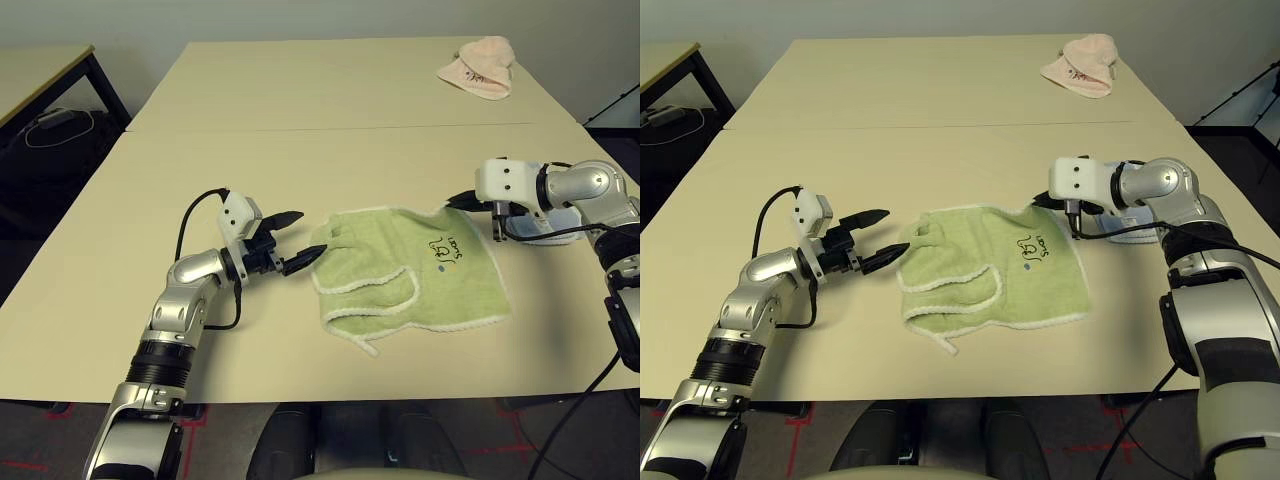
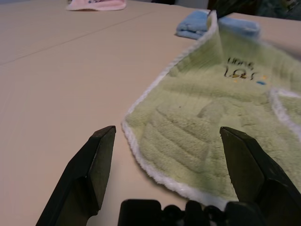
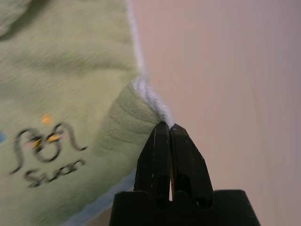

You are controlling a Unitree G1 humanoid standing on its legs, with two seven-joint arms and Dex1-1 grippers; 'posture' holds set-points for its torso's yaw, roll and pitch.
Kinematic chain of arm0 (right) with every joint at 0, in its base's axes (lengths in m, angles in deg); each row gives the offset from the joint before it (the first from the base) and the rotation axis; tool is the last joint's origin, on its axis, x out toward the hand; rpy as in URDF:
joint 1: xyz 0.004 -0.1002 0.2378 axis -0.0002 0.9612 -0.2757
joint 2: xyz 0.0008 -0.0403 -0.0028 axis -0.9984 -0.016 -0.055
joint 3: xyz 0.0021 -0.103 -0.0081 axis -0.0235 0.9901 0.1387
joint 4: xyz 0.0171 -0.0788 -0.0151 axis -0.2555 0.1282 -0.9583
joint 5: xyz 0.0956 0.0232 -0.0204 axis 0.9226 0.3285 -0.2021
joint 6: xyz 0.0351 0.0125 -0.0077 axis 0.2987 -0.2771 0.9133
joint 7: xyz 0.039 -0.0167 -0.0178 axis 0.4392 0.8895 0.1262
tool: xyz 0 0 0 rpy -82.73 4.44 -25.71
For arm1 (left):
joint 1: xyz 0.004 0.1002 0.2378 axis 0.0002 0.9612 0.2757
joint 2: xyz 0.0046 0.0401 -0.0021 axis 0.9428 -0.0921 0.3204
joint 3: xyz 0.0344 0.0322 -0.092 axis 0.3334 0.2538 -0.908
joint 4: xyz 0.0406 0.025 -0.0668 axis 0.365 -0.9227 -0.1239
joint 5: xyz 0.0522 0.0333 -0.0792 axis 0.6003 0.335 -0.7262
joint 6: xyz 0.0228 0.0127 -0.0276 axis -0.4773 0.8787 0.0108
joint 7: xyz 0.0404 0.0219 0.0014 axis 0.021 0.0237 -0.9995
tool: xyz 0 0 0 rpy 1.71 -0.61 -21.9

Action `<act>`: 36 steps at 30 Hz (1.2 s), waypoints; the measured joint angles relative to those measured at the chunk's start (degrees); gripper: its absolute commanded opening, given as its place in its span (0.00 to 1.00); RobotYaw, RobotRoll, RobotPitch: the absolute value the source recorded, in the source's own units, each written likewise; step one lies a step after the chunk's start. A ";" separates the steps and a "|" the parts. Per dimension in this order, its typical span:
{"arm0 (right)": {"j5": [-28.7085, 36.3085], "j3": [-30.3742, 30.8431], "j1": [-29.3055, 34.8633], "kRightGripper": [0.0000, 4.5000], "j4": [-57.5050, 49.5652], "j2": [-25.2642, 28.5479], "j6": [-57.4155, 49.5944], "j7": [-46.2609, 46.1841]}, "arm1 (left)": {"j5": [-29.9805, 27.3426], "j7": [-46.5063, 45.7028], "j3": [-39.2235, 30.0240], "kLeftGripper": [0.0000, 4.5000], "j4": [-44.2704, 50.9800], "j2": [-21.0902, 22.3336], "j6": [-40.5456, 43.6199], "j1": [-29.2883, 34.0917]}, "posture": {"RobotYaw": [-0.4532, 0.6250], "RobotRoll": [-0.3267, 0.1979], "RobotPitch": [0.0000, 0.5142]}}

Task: Fold the towel and set it aside.

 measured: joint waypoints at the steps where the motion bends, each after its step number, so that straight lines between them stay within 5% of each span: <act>1: -0.41 -0.11 0.00 0.00 -0.24 -0.41 1.04 -2.54 | 0.25 -0.38 0.00 1.00 -0.08 -0.02 -0.21 0.00 | 0.53 0.62 0.15; 18: -25.43 6.37 -3.24 0.00 -1.79 0.26 8.91 -54.22 | 0.93 -1.18 0.10 1.00 -2.34 -0.12 -0.65 -2.60 | 0.52 0.62 0.13; 27: -28.47 6.39 -8.19 0.00 -1.66 0.48 10.88 -69.77 | 1.22 -1.17 0.11 1.00 -2.79 -0.33 -0.76 -3.40 | 0.52 0.62 0.12; 36: -27.35 6.25 -12.92 0.00 -1.56 -0.02 14.16 -74.37 | 1.70 -1.19 0.17 1.00 -4.70 -0.89 -0.86 -4.48 | 0.51 0.62 0.12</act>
